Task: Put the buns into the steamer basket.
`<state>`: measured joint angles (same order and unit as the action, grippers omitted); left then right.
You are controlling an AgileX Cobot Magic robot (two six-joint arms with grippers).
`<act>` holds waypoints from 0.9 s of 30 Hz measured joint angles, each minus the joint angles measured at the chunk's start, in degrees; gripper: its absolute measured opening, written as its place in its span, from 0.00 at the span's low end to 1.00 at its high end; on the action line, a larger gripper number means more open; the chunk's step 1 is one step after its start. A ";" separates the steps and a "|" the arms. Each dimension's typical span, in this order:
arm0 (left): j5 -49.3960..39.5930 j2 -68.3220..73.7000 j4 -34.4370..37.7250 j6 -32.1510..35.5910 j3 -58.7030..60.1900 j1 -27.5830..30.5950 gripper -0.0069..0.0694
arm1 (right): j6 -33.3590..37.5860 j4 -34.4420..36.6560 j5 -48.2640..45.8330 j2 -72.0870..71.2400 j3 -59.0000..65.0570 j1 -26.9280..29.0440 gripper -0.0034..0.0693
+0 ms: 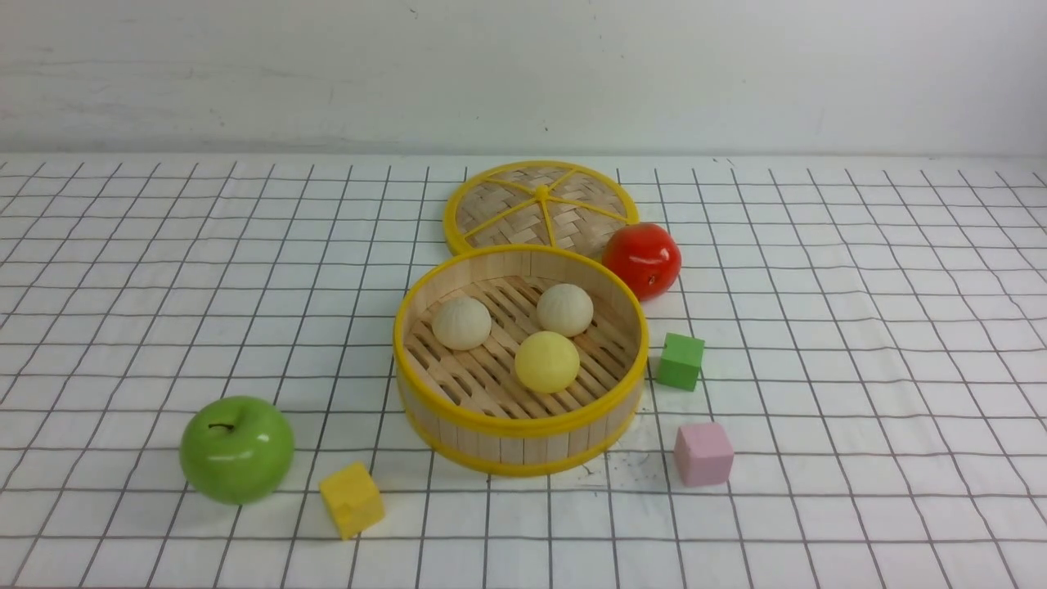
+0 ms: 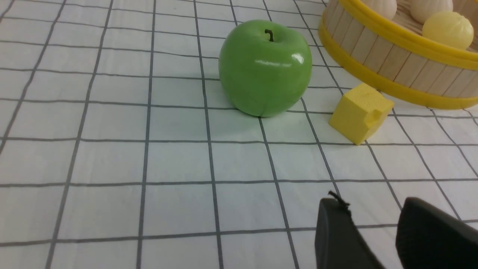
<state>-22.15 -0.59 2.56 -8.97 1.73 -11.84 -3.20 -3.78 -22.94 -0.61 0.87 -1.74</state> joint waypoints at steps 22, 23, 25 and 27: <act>0.00 0.00 0.00 0.00 0.00 0.00 0.40 | 0.46 0.00 0.08 0.00 0.00 0.00 0.14; 0.00 0.00 0.00 0.00 0.00 0.00 0.40 | 0.46 0.00 0.08 0.00 0.00 0.00 0.14; 0.00 0.00 0.00 0.00 0.00 0.00 0.40 | 0.46 0.00 0.08 0.00 0.00 0.00 0.15; 0.00 0.00 0.00 0.00 0.00 0.00 0.40 | 0.46 0.00 0.08 0.00 0.00 0.00 0.15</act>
<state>-22.15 -0.59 2.56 -8.97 1.73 -11.84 -2.74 -3.78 -22.86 -0.61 0.87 -1.74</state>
